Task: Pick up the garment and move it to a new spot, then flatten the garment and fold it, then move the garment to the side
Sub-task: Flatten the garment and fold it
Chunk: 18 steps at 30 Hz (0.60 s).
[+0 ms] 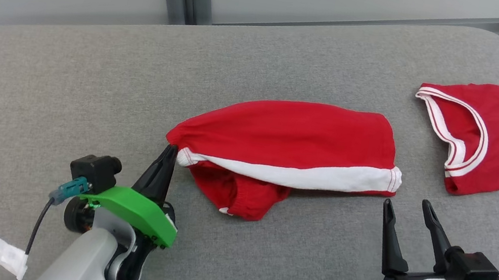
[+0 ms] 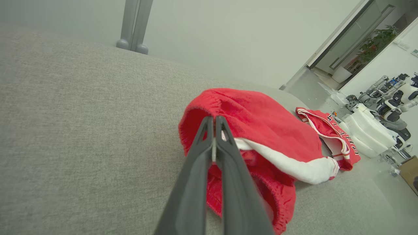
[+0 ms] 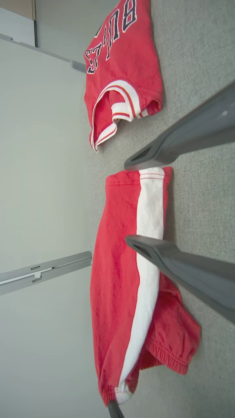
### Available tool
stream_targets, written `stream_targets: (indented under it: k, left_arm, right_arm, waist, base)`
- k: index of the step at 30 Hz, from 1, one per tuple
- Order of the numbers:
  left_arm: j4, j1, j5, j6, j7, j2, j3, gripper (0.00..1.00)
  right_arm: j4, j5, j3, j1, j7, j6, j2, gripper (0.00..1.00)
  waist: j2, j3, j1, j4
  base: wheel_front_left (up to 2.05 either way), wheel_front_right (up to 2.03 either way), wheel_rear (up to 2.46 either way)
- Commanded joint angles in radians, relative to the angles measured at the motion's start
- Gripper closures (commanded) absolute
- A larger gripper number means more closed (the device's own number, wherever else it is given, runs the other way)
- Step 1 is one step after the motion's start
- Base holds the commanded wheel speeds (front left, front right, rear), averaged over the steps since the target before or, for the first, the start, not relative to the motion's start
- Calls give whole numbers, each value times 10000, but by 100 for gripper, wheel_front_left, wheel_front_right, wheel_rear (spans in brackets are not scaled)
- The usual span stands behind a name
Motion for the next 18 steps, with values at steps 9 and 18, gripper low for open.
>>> stream_targets:
  k: [9, 18]
  left_arm:
    - [791, 633, -477, -195, -85, 248, 507, 100]
    - [396, 852, -23, -288, -78, 87, 1079, 0]
  right_arm:
    - [-49, -38, 96, 105, -26, -20, -25, 0]
    - [-71, -40, 51, 123, -26, -20, -23, 0]
  waist:
    - [0, -142, -1, 577]
    - [0, -198, -1, 695]
  base:
    - [0, 0, 0]
    - [0, 0, 0]
